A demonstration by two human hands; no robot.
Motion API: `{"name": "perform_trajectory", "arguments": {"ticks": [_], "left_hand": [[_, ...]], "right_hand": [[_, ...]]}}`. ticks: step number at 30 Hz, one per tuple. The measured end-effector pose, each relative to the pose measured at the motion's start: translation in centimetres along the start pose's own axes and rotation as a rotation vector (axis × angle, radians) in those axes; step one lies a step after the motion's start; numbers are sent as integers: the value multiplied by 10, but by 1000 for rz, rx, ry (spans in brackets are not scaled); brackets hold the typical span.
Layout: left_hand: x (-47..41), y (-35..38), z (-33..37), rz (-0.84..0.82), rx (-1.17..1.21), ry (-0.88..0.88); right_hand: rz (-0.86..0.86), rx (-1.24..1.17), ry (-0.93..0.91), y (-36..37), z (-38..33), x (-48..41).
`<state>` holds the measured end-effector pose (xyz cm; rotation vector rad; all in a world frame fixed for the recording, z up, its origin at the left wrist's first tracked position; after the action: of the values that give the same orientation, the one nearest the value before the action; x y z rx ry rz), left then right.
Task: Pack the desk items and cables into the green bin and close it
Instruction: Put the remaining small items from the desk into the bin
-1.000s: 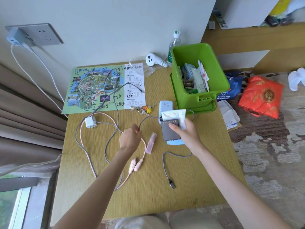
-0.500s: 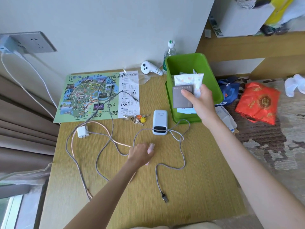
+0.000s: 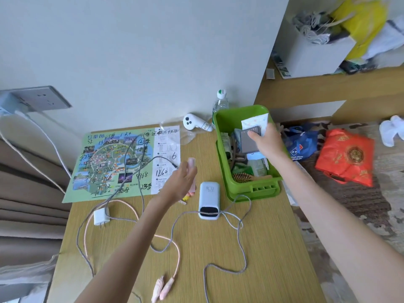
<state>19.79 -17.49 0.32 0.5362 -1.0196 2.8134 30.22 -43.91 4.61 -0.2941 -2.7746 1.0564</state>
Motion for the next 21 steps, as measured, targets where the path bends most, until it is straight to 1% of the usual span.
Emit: {"name": "perform_trajectory", "arguments": {"ticks": [2,4,5,7,9,11,13,16,18,21], "left_hand": [[-16,-5,9,42,29,-3],[-28,-9,20,54,61,7],[-32,-8,26,32,82,31],[-40,-6,39,-19,42,122],[-47,-4,48,-21,1,175],[-55,-2,54,10,-1,179],[-61,1,58,44,-35,204],[-67,4,61,66,17,204],[-70,5,63,74,15,211],[-70,4,68,101,-35,253]], "right_hand": [[-12,29,10,10,0,-14],[-43,0,55,23,2,-27],[-67,-25,84,29,5,-33],[-104,-62,141,43,12,-44],[-117,-94,177,54,18,-53],[-111,-131,176,61,20,-59],[-95,-120,137,63,21,-64],[-95,37,52,65,16,-66],[-94,240,-24,67,10,-64],[-69,607,-98,68,7,-57]]}}
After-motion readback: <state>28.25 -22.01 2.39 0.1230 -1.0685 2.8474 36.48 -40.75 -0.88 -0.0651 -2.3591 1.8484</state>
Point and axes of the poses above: each hand's wrist, its own x-axis away from the middle knuckle, its own y-axis out of the palm, z = x × y, the point moved 5 cm from there along -x, towards the middle knuckle, and after that the axes turned 1 degree about z, right-handed, at the moved point
